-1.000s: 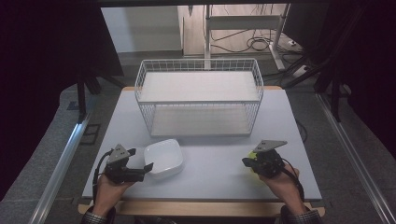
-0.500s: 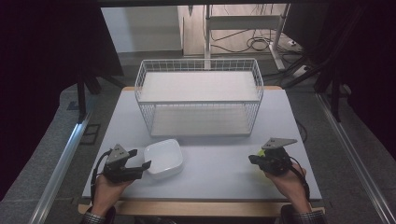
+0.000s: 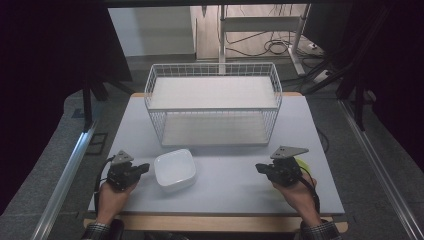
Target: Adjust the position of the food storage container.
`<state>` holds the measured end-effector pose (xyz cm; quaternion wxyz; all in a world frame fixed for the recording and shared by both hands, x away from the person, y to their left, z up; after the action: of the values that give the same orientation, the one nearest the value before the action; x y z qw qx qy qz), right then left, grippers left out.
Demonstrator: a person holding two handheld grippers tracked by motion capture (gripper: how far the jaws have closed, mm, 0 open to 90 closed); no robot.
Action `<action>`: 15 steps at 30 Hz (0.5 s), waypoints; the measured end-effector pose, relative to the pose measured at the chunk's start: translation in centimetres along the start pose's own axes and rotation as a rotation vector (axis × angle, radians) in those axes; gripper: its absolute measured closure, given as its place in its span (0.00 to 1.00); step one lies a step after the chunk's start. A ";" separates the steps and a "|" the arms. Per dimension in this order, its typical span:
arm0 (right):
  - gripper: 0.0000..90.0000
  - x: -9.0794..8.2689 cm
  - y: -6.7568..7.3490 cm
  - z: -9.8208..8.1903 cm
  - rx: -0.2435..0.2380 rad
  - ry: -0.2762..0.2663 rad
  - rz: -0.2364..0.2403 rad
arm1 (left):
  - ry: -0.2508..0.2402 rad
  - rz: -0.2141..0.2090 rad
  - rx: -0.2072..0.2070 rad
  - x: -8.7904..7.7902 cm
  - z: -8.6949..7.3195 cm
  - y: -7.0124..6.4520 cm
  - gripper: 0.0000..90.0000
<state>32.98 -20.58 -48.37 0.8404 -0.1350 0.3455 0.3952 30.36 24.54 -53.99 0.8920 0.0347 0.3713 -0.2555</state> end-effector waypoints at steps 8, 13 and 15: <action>1.00 1.6 0.8 0.5 -0.009 0.019 0.016 | 0.019 0.004 0.027 1.9 0.9 -0.6 1.00; 1.00 2.6 1.3 0.7 -0.017 0.027 0.028 | 0.014 -0.033 0.024 2.6 1.4 -1.2 1.00; 1.00 3.0 1.4 0.8 -0.018 0.031 0.035 | 0.016 -0.049 0.032 3.0 1.6 -1.8 0.99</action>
<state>33.57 -17.56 -49.79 0.8267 -0.1425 0.3574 0.4105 32.28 21.32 -54.62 0.8818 0.0418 0.3751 -0.2830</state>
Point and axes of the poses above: each handheld gripper's, and its own axes: x roughly forward along the jaws, z roughly out of its top, y roughly to its left, the point moved 3 cm from there along x, roughly forward along the jaws, and after that the axes turned 2 degrees about y, right-handed, at the moved point
